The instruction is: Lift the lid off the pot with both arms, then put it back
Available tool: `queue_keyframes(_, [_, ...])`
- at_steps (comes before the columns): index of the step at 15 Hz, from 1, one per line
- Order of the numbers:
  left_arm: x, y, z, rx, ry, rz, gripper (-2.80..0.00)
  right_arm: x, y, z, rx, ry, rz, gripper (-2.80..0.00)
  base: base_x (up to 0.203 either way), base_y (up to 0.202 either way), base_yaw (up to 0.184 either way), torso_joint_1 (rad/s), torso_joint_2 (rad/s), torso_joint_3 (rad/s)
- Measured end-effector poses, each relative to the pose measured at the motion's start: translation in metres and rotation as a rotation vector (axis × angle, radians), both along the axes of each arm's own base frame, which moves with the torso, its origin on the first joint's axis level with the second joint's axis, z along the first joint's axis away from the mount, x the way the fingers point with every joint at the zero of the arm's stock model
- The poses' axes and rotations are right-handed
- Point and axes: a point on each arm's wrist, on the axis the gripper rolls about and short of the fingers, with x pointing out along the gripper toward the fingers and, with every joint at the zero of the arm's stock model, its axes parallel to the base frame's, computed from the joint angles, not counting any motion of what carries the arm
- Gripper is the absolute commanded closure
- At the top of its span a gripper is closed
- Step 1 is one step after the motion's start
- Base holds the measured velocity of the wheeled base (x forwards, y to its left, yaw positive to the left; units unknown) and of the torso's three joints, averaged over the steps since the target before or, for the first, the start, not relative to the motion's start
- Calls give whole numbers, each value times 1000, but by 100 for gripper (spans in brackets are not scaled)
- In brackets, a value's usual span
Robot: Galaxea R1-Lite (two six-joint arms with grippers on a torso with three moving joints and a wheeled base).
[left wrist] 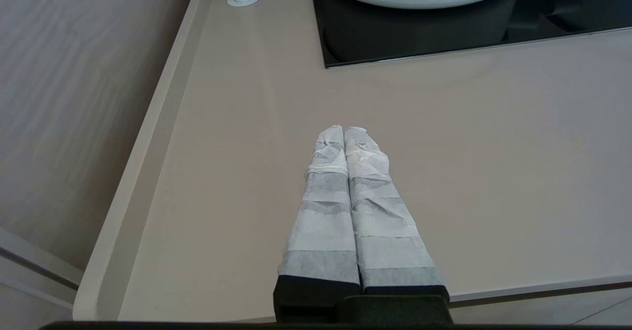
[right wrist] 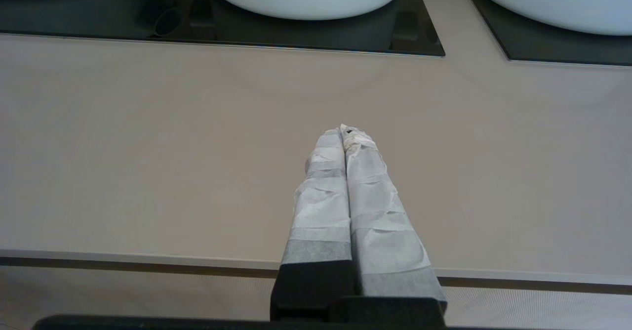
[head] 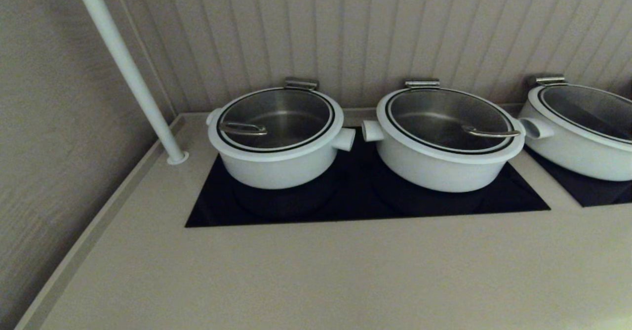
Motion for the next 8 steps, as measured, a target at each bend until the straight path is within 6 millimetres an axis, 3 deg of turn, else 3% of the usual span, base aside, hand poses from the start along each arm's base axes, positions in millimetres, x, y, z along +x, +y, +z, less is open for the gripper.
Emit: queue_keyframes(8, [0,0,0,0,0,0,0,0,0,0,0,0,0,0,0,0,0,0,0,0])
